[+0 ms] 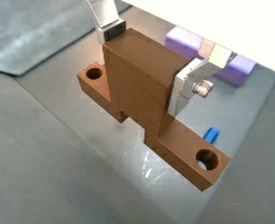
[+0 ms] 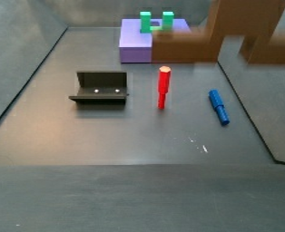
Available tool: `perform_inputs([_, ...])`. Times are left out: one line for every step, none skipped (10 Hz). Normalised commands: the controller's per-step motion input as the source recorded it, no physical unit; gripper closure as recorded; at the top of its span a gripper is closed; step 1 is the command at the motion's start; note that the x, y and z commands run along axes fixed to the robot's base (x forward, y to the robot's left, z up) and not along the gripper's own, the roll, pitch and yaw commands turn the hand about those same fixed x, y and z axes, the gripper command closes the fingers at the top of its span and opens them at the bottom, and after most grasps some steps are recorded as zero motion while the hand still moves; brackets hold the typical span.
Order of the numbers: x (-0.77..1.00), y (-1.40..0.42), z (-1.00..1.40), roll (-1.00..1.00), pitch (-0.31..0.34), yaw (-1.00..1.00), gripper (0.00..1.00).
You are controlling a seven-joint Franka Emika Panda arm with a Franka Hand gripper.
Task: Pick up the brown object. Move up. Move to above the board. Insert the brown object.
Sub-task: Move to above the board.
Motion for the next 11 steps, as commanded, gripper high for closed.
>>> perform_inputs([0.02,0.00,0.27,0.01,0.068,0.00,1.00])
perform_inputs([0.20,-1.40,0.13,-0.13,0.128,0.19,1.00])
perform_inputs([0.20,-1.40,0.13,-0.12,0.130,0.18,1.00])
perform_inputs([0.19,-1.40,0.13,-0.03,0.074,0.12,1.00])
perform_inputs([0.19,-1.40,0.13,-0.05,0.015,0.06,1.00])
perform_inputs([0.18,-1.40,0.13,-0.01,0.018,0.03,1.00])
perform_inputs([0.18,-1.40,0.14,0.00,0.022,0.03,1.00])
perform_inputs([0.19,-1.40,0.14,-0.02,0.021,0.02,1.00])
perform_inputs([0.19,-1.40,0.15,-0.02,0.028,0.01,1.00])
perform_inputs([0.19,-1.40,0.16,0.00,0.054,0.00,1.00])
perform_inputs([0.20,-1.40,0.16,-0.02,0.068,0.01,1.00])
